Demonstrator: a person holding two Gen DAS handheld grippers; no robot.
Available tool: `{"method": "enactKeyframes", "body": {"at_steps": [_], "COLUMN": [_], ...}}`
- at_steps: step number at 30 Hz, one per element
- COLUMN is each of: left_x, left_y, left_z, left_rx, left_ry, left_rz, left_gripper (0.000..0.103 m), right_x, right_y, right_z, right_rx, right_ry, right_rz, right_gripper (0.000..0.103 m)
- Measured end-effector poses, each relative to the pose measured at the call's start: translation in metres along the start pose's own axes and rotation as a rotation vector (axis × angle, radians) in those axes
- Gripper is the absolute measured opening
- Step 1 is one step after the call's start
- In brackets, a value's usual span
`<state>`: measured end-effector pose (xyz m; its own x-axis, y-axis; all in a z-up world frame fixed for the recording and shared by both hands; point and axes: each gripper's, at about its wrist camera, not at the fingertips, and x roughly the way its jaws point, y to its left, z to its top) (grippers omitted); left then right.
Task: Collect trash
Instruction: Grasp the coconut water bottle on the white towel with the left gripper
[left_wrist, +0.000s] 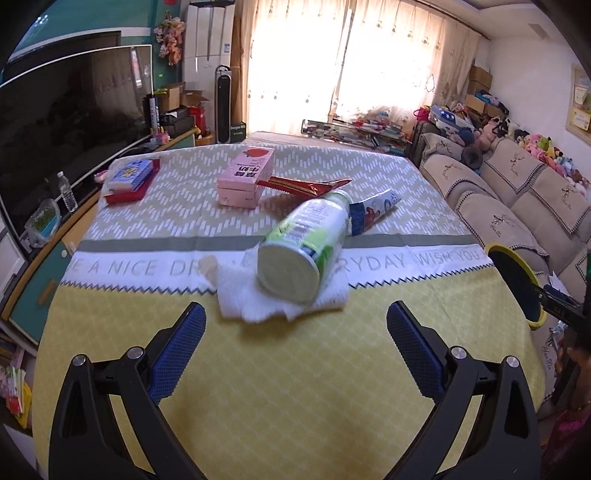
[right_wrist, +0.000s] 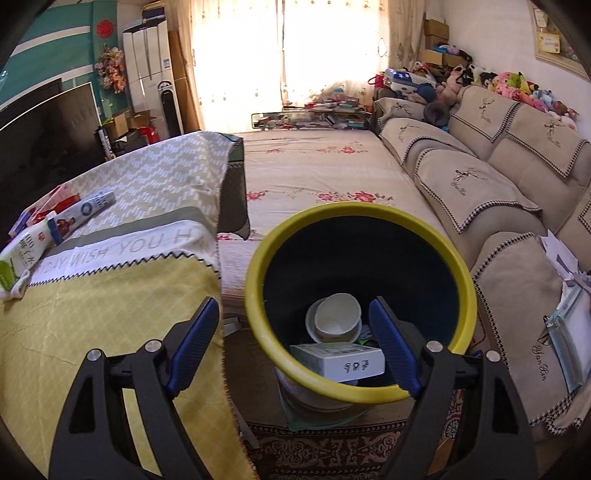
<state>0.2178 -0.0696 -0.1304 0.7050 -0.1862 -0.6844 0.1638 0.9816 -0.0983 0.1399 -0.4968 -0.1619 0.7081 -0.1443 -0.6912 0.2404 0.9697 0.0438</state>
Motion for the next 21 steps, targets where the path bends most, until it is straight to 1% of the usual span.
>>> {"method": "enactKeyframes", "body": {"at_steps": [2, 5, 12, 14, 16, 18, 20, 21], "left_x": [0.014, 0.035, 0.071, 0.072, 0.069, 0.065, 0.064, 0.065], "left_y": [0.001, 0.002, 0.009, 0.007, 0.005, 0.003, 0.004, 0.004], "left_z": [0.010, 0.021, 0.030, 0.032, 0.031, 0.030, 0.028, 0.027], "left_rx": [0.030, 0.053, 0.029, 0.033, 0.041, 0.047, 0.044, 0.045], "left_ry": [0.011, 0.039, 0.080, 0.071, 0.060, 0.047, 0.049, 0.055], "left_rz": [-0.020, -0.009, -0.028, -0.035, -0.034, -0.041, -0.047, -0.051], "left_gripper": [0.097, 0.097, 0.097, 0.096, 0.092, 0.091, 0.090, 0.087], "right_x": [-0.001, 0.000, 0.004, 0.005, 0.006, 0.007, 0.009, 0.010], "right_y": [0.003, 0.005, 0.002, 0.002, 0.001, 0.002, 0.003, 0.004], "right_z": [0.000, 0.000, -0.001, 0.000, -0.001, -0.001, -0.002, -0.002], "right_rx": [-0.003, -0.005, -0.004, -0.003, 0.001, -0.001, -0.004, -0.005], "right_ry": [0.001, 0.004, 0.018, 0.021, 0.022, 0.026, 0.030, 0.032], "right_rz": [0.010, 0.019, 0.034, 0.034, 0.039, 0.041, 0.045, 0.048], "right_gripper": [0.079, 0.079, 0.079, 0.079, 0.079, 0.079, 0.079, 0.079]}}
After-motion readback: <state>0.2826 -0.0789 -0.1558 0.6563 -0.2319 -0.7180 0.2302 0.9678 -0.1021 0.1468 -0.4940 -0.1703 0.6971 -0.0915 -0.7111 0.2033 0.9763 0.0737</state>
